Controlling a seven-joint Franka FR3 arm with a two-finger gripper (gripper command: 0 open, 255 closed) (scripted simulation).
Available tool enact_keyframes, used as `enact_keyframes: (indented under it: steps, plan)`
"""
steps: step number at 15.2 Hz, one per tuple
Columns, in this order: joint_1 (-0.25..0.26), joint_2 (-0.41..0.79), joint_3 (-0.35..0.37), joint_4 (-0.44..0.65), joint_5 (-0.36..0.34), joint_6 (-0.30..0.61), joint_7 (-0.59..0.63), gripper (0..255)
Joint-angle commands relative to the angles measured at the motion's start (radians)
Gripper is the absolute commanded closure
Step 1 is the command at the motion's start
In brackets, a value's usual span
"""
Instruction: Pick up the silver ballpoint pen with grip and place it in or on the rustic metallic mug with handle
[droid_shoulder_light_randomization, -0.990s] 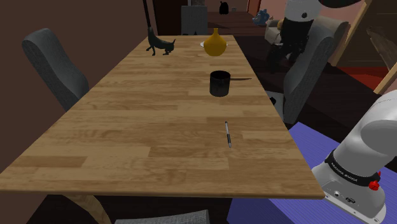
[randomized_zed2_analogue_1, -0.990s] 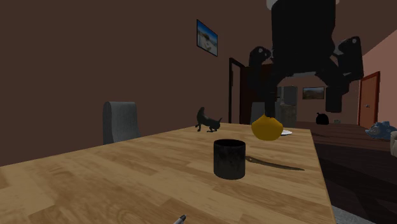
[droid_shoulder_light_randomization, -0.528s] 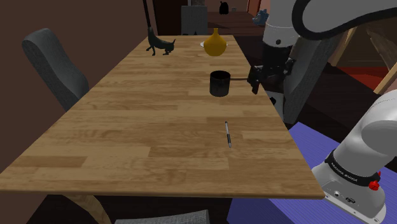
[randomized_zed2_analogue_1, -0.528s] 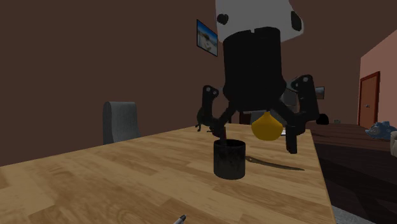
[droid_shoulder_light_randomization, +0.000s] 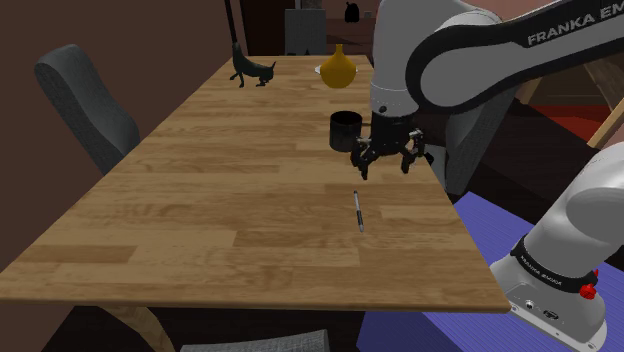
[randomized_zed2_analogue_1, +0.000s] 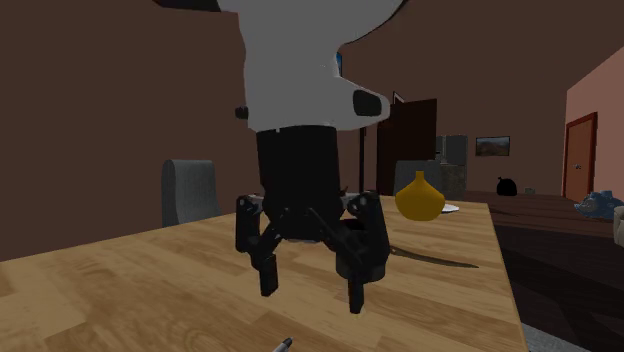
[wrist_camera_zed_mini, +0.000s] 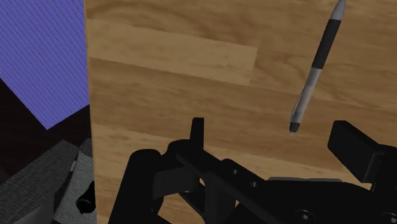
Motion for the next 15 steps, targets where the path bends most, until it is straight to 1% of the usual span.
enact_keyframes:
  steps: [1, 4, 5, 12, 15]
  plan:
    - [-0.013, 0.065, 0.059, 0.026, 0.011, 0.036, 0.099, 0]
    - [-0.051, 0.189, 0.145, 0.077, -0.008, 0.1, 0.243, 0]
    - [-0.06, 0.22, 0.165, 0.09, -0.018, 0.114, 0.279, 0]
    - [-0.074, 0.285, 0.195, 0.037, -0.043, 0.225, 0.304, 0]
    - [-0.076, 0.291, 0.197, 0.033, -0.047, 0.234, 0.306, 0]
